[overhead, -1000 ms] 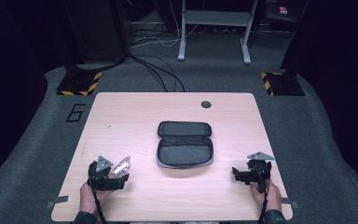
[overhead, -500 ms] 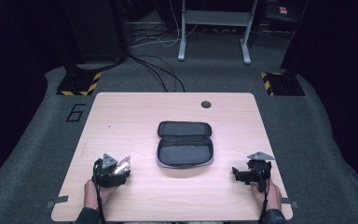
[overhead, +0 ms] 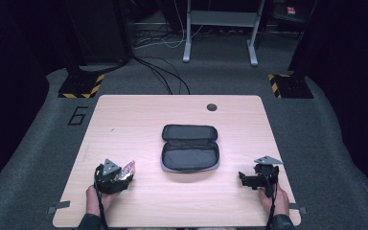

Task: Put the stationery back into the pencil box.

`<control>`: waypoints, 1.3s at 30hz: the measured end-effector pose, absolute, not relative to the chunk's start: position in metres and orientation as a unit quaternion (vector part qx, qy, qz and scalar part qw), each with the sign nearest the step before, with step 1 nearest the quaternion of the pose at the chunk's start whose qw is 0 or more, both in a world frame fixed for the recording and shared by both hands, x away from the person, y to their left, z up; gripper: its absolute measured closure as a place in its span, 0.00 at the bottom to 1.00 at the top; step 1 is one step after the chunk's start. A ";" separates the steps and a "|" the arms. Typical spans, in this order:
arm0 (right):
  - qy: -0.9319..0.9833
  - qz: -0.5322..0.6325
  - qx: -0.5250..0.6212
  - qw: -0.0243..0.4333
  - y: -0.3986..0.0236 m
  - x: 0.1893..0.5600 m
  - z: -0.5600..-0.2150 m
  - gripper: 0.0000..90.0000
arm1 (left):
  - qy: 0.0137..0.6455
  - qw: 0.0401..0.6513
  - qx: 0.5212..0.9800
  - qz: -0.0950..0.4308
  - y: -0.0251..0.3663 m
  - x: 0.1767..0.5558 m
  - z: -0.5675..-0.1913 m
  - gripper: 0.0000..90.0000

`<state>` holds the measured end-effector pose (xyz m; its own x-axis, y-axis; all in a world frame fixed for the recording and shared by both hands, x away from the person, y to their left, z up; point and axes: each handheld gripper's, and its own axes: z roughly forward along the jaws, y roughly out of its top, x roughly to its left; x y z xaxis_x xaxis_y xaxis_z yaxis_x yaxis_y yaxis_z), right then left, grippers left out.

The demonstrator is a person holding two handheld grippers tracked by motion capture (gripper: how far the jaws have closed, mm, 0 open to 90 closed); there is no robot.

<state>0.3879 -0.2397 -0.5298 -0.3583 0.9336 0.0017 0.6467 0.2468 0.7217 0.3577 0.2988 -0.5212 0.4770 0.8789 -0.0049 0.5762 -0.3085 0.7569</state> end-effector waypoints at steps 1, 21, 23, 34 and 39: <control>0.758 0.324 0.521 0.221 -0.240 0.388 -0.530 0.00 | 0.466 0.362 0.780 0.210 0.299 0.357 -0.520 0.44; 0.762 0.323 0.517 0.219 -0.240 0.389 -0.530 0.00 | 0.420 0.381 0.792 0.226 0.278 0.345 -0.479 0.44; 0.762 0.323 0.517 0.219 -0.240 0.389 -0.530 0.00 | 0.417 0.385 0.793 0.223 0.275 0.344 -0.476 0.44; 0.762 0.323 0.517 0.219 -0.240 0.389 -0.530 0.00 | 0.386 0.398 0.802 0.221 0.254 0.345 -0.459 0.44; 0.764 0.323 0.513 0.221 -0.241 0.389 -0.530 0.00 | 0.370 0.394 0.813 0.216 0.240 0.352 -0.456 0.44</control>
<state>0.3892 -0.2411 -0.5297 -0.3762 0.9265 -0.0059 0.6413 0.2650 0.7201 0.3522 0.2396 -0.4558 0.6328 0.7720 0.0597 0.4316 -0.4157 0.8006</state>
